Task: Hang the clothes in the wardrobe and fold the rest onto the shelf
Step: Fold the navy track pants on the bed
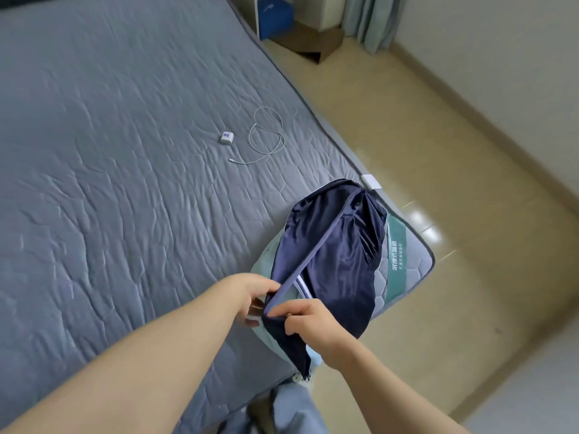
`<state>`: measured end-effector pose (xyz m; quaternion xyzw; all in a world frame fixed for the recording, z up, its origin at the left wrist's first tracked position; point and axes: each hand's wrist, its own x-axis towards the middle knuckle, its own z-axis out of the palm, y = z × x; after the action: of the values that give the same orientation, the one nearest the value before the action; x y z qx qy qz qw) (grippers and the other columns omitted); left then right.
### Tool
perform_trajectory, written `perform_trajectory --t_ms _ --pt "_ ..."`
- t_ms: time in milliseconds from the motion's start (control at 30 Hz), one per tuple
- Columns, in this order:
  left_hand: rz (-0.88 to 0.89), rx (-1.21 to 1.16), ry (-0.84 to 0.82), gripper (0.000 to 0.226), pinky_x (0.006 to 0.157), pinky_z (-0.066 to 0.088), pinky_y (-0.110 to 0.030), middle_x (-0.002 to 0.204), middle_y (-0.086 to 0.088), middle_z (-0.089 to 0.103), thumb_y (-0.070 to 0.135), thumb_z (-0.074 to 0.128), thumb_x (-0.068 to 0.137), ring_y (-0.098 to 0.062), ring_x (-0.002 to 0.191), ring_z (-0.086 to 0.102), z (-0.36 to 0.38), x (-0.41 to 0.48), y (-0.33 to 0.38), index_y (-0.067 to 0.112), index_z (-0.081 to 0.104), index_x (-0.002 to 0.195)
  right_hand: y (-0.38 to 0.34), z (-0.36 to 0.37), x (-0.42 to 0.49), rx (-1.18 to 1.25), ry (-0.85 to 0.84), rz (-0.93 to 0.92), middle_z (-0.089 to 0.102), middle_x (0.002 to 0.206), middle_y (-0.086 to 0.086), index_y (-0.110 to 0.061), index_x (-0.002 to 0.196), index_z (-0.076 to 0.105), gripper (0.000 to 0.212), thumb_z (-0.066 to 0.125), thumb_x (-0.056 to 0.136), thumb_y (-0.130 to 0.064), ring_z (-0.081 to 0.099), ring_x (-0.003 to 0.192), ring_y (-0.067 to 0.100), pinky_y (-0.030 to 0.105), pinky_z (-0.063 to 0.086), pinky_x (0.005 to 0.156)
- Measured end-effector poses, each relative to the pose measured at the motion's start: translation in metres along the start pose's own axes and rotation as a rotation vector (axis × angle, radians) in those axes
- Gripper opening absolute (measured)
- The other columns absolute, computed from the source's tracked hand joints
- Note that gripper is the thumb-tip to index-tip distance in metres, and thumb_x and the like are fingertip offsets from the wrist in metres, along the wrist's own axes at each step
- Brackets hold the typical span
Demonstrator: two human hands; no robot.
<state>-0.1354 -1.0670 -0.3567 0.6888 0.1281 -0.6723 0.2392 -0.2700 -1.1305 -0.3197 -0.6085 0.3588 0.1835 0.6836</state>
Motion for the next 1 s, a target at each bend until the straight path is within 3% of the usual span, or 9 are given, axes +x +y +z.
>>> perform_trajectory --t_ms 167,367,500,600,667,767,833,900,1000 --pt "0.206 -0.266 0.034 0.027 0.038 0.044 -0.019 0.048 -0.008 0.058 -0.007 0.043 0.092 -0.017 0.040 0.055 -0.002 -0.016 -0.024 0.000 0.055 0.069 0.003 0.015 -0.015 0.074 -0.016 0.027 0.057 0.064 0.007 -0.024 0.066 0.072 0.035 0.049 0.071 0.001 0.045 0.057 0.018 0.020 0.037 0.052" --pt "0.609 -0.165 0.044 0.020 0.055 0.052 -0.018 0.066 -0.001 0.068 -0.011 0.059 0.081 -0.010 0.055 0.062 -0.023 -0.064 -0.041 0.008 0.067 0.082 -0.002 0.006 -0.006 0.485 0.342 0.186 0.056 0.082 0.003 -0.013 0.098 0.057 0.018 0.053 0.091 -0.029 0.051 0.060 0.016 0.026 0.044 0.055" --pt "0.741 -0.069 -0.120 0.026 0.061 0.054 -0.020 0.072 -0.002 0.071 -0.014 0.050 0.084 -0.011 0.063 0.066 -0.048 -0.109 -0.051 0.006 0.066 0.086 -0.016 0.006 0.005 0.908 0.256 0.286 0.051 0.118 0.015 -0.017 0.118 0.041 0.042 0.056 0.089 -0.044 0.059 0.099 0.032 0.039 0.049 0.071" --pt "0.745 0.096 -0.172 0.026 0.065 0.052 -0.019 0.074 -0.002 0.069 -0.014 0.052 0.080 -0.012 0.068 0.065 -0.072 -0.139 -0.055 0.006 0.067 0.083 -0.029 0.019 0.009 1.197 0.188 0.199 0.066 0.097 0.012 -0.008 0.109 0.053 0.025 0.057 0.091 -0.026 0.062 0.084 0.027 0.035 0.053 0.060" --pt "0.690 0.262 -0.137 0.026 0.067 0.048 -0.018 0.073 0.001 0.066 -0.011 0.054 0.080 -0.012 0.071 0.061 -0.086 -0.150 -0.058 0.011 0.068 0.078 -0.043 0.028 0.013 1.134 0.309 0.104 0.065 0.071 0.008 -0.008 0.091 0.054 0.002 0.054 0.091 -0.007 0.057 0.069 0.022 0.023 0.050 0.048" --pt "0.580 0.051 -0.083 0.014 0.076 0.048 -0.031 0.095 -0.001 0.065 0.015 0.054 0.089 -0.017 0.090 0.060 -0.092 -0.151 -0.061 0.019 0.066 0.092 -0.072 0.040 0.012 0.648 0.465 -0.121 0.057 0.083 0.010 -0.013 0.081 0.051 0.021 0.049 0.087 0.007 0.053 0.077 0.023 0.031 0.046 0.070" --pt "0.576 -0.338 -0.077 0.027 0.076 0.052 -0.042 0.104 -0.006 0.062 0.042 0.052 0.088 -0.026 0.095 0.061 -0.088 -0.146 -0.060 0.021 0.060 0.104 -0.095 0.058 -0.001 0.455 0.301 -0.254 0.060 0.084 0.010 -0.015 0.082 0.057 0.028 0.042 0.085 0.010 0.055 0.081 0.023 0.035 0.043 0.078" --pt "0.547 -0.566 -0.108 0.040 0.070 0.053 -0.042 0.084 -0.010 0.064 0.053 0.052 0.086 -0.028 0.076 0.063 -0.081 -0.143 -0.055 0.016 0.063 0.096 -0.109 0.078 -0.015 0.380 0.098 -0.293 0.064 0.081 0.012 -0.011 0.082 0.061 0.030 0.039 0.082 0.010 0.058 0.080 0.026 0.035 0.045 0.076" --pt "0.517 -0.552 -0.145 0.041 0.050 0.050 -0.021 0.055 -0.006 0.064 0.031 0.036 0.099 -0.018 0.054 0.061 -0.070 -0.148 -0.042 0.012 0.072 0.095 -0.111 0.095 -0.024 0.372 -0.127 -0.267 0.065 0.085 0.012 -0.007 0.084 0.063 0.024 0.043 0.083 0.005 0.061 0.079 0.025 0.034 0.047 0.073"
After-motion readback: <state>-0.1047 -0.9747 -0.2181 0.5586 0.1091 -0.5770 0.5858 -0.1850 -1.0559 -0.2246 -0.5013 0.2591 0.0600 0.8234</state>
